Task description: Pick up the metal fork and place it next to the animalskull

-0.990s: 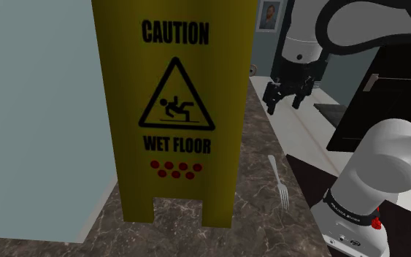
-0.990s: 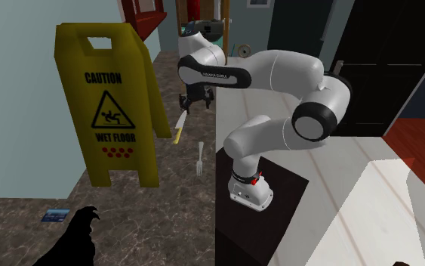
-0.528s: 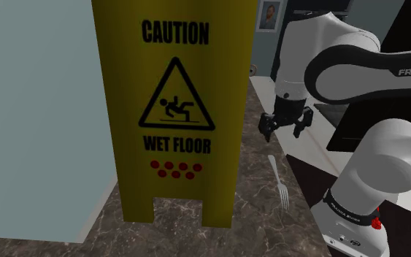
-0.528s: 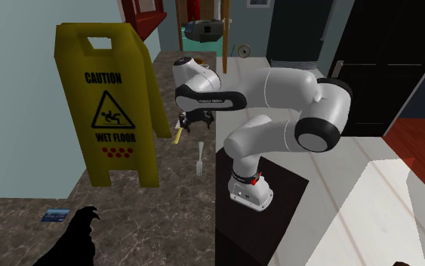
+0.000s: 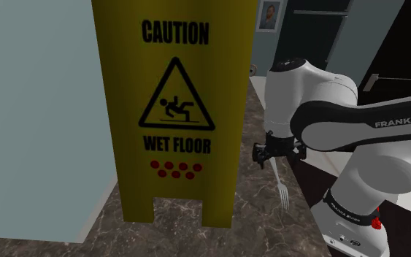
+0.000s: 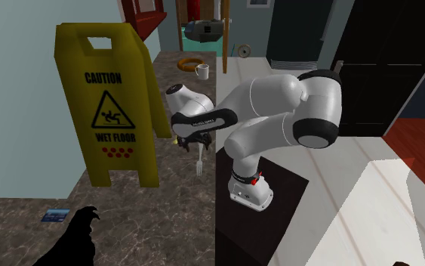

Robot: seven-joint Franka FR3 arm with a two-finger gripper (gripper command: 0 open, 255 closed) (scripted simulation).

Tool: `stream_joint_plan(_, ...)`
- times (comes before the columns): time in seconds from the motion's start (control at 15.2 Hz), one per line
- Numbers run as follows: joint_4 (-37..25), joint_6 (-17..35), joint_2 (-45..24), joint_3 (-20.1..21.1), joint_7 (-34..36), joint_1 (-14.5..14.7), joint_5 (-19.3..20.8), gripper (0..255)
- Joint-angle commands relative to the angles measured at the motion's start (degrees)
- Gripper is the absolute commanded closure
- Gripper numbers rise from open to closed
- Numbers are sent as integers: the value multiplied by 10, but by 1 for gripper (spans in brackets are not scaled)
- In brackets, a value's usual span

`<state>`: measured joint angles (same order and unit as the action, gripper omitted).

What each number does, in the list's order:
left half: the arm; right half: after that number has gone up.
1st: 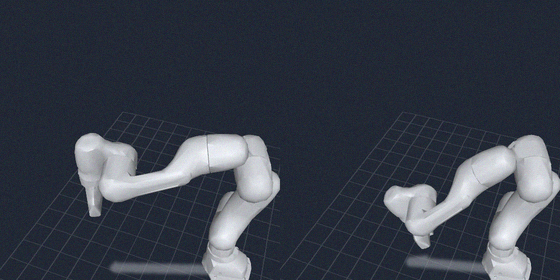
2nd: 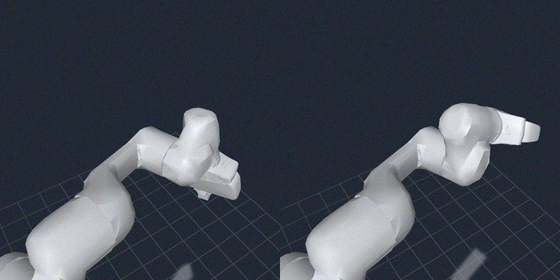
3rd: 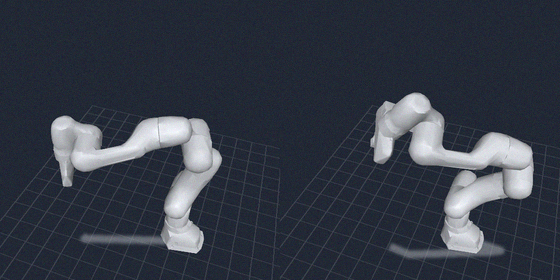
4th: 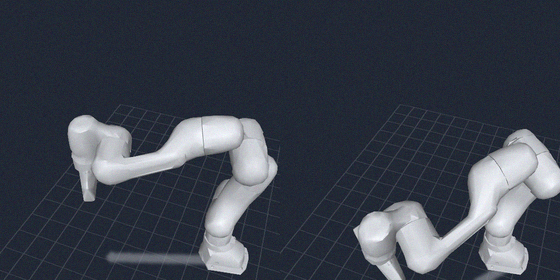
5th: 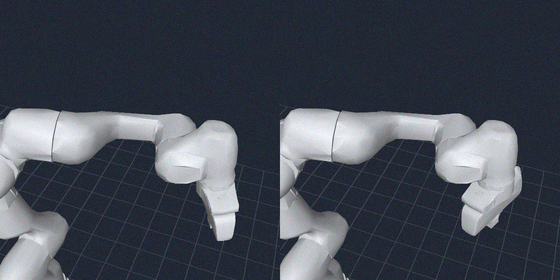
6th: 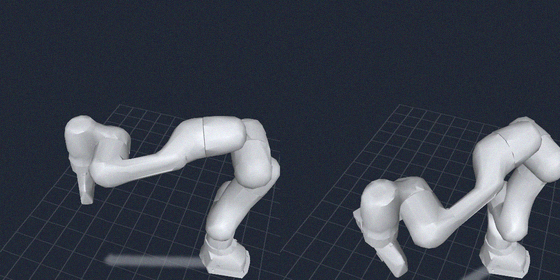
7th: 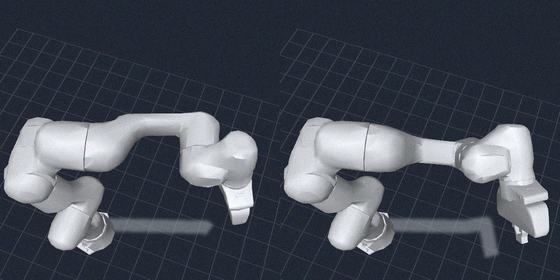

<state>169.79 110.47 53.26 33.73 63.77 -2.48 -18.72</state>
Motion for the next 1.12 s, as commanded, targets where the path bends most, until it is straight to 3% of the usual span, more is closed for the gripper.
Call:
stream_joint_plan(0.0, 14, 18, -6, 8, 5, 2, -8, 0)
stream_joint_plan(0.33, 41, 66, -29, 23, 5, 5, -22, 0)
stream_joint_plan(0.79, 41, 66, -28, 23, 5, 5, -22, 0)
stream_joint_plan(0.86, 41, 66, -28, 23, 5, 5, -22, 255)
stream_joint_plan(1.06, 41, 66, -28, 23, 5, 5, -22, 255)
